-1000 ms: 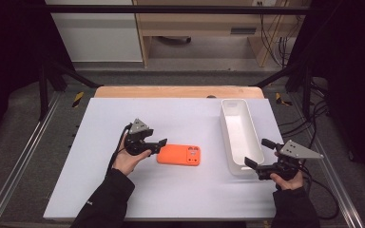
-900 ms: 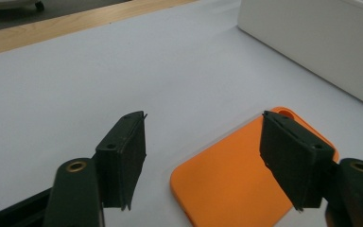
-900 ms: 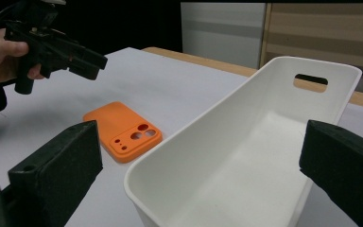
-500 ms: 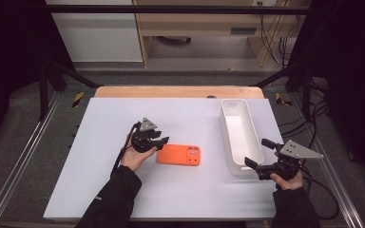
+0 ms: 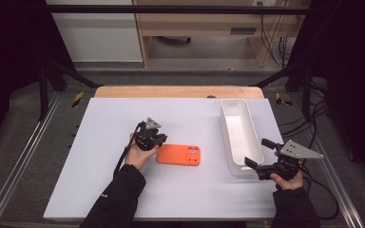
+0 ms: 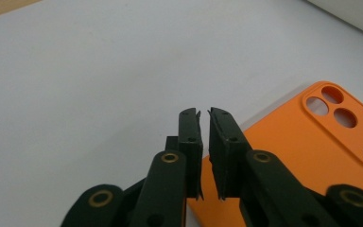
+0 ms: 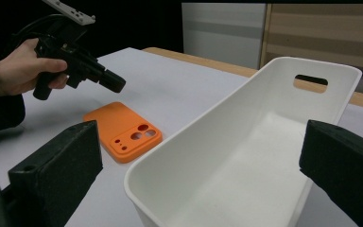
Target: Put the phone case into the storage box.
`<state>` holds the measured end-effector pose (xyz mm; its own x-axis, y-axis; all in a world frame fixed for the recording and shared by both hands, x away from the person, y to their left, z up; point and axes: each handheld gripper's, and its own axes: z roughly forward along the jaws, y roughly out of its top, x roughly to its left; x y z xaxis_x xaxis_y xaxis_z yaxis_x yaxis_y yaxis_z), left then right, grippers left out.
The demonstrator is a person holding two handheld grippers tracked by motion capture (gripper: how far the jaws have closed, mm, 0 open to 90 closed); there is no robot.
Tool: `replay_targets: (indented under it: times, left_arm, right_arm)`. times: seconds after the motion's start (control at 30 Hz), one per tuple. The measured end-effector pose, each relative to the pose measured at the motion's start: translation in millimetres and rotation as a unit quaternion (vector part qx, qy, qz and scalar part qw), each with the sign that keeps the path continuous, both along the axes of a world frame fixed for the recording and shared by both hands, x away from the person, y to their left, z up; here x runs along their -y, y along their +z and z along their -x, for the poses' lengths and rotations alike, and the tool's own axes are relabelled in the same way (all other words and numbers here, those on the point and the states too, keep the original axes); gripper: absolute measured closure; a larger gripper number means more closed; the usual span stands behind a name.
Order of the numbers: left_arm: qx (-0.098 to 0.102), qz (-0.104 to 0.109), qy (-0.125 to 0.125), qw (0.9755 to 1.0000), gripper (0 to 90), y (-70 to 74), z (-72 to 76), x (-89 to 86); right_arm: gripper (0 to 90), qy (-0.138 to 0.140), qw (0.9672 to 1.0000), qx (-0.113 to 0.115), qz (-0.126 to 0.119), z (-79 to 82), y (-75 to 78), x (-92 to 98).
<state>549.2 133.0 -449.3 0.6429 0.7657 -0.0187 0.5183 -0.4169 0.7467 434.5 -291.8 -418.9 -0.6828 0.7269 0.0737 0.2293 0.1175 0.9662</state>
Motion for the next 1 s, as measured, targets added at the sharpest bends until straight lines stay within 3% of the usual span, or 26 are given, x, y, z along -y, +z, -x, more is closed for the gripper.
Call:
replay_targets:
  times: [0.13,0.6,1.0]
  left_arm:
    - [-0.007,-0.007,0.002,1.0,89.7,-3.6,-3.9,0.2]
    - [-0.027,-0.025,-0.011,0.9993,90.0,-16.0,-12.2,5.1]
    - [-0.038,-0.036,-0.013,0.9985,90.0,-16.6,-15.1,7.9]
  right_arm:
    - [0.4,0.0,1.0,0.0,-0.001,0.0,0.1,0.1]
    - [0.4,0.001,1.0,-0.003,0.001,-0.5,-0.4,-0.4]
    - [0.4,0.002,1.0,-0.001,0.001,-0.8,-0.3,-0.1]
